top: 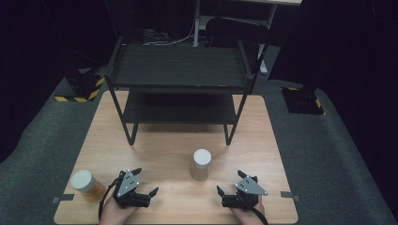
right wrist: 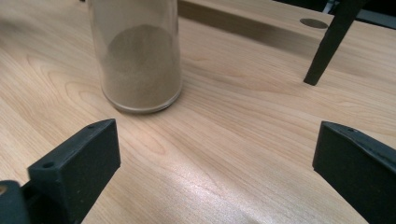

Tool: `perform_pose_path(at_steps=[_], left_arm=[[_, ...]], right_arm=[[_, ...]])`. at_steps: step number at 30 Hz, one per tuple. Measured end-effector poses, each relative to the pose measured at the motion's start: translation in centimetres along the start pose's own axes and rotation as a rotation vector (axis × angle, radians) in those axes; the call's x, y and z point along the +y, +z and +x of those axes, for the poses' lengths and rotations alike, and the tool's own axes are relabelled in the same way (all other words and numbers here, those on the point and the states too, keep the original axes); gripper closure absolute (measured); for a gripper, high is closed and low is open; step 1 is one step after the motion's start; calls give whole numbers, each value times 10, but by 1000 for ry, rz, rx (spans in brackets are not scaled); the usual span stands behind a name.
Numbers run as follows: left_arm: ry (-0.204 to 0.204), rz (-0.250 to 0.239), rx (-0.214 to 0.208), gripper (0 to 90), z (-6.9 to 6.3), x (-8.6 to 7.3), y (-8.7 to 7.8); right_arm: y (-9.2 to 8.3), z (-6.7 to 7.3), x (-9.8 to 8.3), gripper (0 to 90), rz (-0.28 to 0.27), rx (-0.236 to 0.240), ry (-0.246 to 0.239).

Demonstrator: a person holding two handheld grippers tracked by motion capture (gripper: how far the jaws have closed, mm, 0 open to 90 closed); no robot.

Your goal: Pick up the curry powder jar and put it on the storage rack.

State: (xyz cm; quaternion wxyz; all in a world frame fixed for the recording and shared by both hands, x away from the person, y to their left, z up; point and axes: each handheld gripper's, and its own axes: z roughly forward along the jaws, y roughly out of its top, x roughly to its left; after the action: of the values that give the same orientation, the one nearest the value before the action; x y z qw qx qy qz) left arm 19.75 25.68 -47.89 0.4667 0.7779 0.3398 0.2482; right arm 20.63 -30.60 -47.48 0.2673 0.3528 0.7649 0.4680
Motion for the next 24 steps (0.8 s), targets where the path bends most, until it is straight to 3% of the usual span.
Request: perform_pose_path(at_steps=[3,10,13,24], left_arm=[[12,11,-13,23,1,1,0],[14,1,-26,15,1,-1,-3],[-24,-20,-34,15,5,-7,-7],[-49,-28,-41,18,11,-9,-9]], right_arm=[[0,-1,-1,1,-1,-4,19],[-2,-2,-1,2,-3,21,-2],[-2,-3,-2,1,-7,24,9],[-1,-2,-1,2,-2,22,3]])
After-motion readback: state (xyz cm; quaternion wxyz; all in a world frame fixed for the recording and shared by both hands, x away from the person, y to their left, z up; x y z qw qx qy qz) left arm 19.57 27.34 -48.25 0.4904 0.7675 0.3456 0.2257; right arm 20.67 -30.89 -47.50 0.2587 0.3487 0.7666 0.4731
